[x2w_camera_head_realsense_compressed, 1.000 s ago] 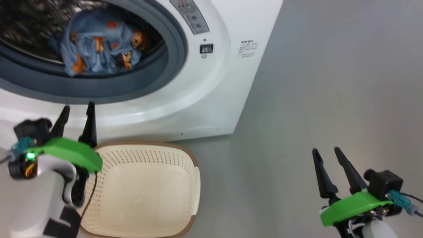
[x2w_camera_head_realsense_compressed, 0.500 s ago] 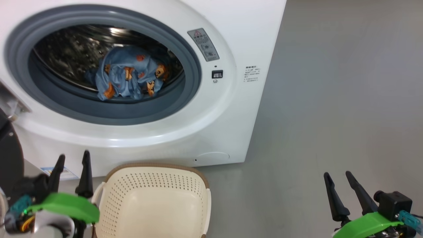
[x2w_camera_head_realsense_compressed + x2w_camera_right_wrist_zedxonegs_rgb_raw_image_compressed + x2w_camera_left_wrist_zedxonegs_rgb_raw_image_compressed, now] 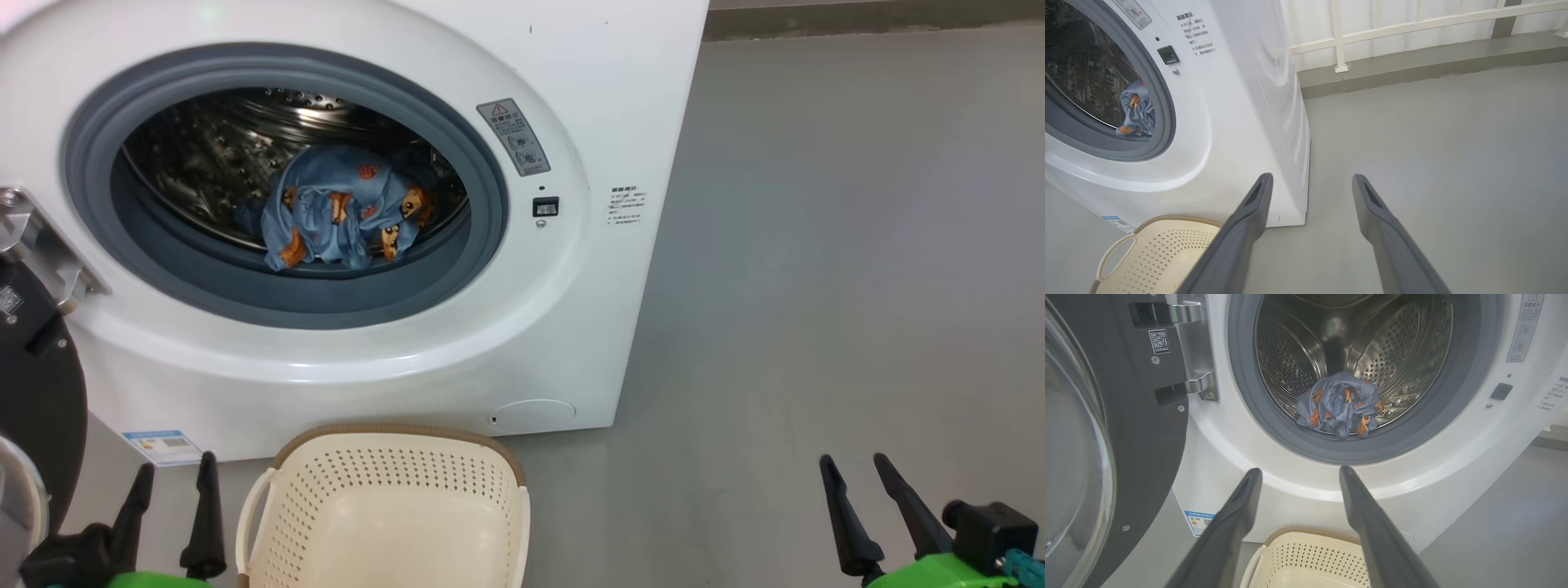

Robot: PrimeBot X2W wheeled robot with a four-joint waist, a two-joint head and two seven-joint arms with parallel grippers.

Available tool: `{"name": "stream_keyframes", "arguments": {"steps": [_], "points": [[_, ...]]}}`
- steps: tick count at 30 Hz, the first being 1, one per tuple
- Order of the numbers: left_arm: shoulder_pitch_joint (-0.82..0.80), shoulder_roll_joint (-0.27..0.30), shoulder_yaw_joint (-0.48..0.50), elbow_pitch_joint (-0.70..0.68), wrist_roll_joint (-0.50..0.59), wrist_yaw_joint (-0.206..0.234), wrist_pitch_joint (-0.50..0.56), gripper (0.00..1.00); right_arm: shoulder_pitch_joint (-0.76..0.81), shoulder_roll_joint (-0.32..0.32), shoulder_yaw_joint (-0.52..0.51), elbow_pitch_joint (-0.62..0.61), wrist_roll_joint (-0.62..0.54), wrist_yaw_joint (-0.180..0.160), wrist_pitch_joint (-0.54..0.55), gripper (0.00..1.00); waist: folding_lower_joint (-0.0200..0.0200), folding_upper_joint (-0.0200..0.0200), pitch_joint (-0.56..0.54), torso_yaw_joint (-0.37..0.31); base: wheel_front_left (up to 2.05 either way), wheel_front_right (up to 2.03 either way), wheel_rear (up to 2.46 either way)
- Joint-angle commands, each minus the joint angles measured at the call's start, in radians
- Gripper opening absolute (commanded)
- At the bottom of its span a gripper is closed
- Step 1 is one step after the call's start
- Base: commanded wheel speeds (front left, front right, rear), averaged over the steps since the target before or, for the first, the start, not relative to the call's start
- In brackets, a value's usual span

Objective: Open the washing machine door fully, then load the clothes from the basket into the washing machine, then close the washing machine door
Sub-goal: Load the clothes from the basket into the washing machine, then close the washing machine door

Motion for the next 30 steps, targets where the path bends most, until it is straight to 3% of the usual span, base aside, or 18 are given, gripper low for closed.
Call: {"name": "stream_keyframes", "arguments": {"steps": [1, 30], "points": [[-0.004, 0.015, 0.045, -0.04, 0.007, -0.002, -0.006, 1.0, 0.01, -0.019, 0.012, -0.026, 0.011, 0.002, -0.005, 1.0, 0.0, 0.0, 0.001, 0.002, 0.0, 0.0, 0.0], [-0.004, 0.004, 0.049, -0.056, 0.0, -0.002, -0.006, 1.0, 0.011, -0.008, 0.002, -0.033, 0.002, 0.002, -0.005, 1.0, 0.0, 0.0, 0.013, 0.014, -0.06, 0.04, 0.02]]}}
